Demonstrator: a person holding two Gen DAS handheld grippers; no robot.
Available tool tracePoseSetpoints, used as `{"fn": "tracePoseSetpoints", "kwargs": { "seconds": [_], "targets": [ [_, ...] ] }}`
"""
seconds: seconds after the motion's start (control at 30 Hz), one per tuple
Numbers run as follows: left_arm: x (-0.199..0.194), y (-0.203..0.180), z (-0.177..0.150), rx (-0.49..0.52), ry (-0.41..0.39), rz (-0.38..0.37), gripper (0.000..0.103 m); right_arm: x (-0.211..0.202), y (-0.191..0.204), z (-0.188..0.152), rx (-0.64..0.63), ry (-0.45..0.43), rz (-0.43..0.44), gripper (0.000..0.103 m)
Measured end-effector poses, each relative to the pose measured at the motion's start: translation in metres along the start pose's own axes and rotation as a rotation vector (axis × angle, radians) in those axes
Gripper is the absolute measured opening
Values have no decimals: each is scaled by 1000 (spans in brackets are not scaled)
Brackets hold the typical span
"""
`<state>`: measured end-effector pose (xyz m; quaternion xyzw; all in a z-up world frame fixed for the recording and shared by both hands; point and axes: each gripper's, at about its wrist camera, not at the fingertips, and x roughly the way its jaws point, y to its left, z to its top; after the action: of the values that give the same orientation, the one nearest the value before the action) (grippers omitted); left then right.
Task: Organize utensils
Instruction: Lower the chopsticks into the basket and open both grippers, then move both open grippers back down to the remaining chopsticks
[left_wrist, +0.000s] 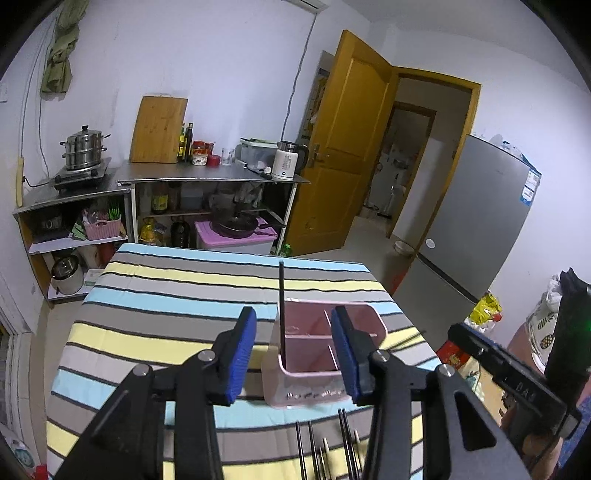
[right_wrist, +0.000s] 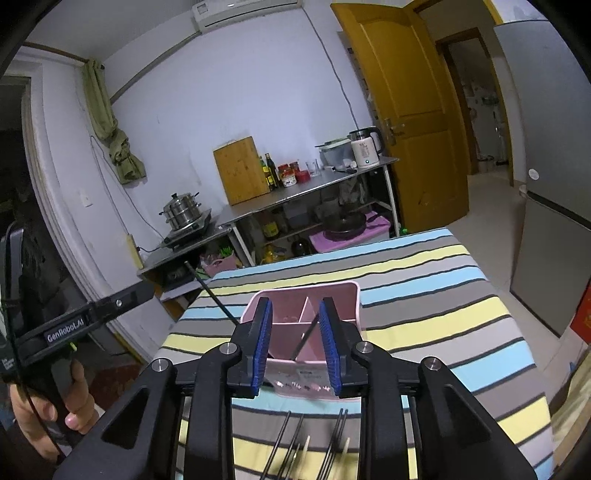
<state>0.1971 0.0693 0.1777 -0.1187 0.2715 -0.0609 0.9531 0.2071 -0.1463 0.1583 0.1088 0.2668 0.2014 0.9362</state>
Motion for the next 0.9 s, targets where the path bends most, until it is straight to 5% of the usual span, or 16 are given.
{"fn": "tracePoseSetpoints", "kwargs": {
  "seconds": [0.4, 0.9],
  "targets": [
    [-36, -12, -58, 39, -8, -41, 44, -50, -7, -39, -15, -7, -44, 27],
    [-28, -17, -140, 66, 115, -62, 37, -58, -29, -109, 30, 92, -88, 27]
  ]
}}
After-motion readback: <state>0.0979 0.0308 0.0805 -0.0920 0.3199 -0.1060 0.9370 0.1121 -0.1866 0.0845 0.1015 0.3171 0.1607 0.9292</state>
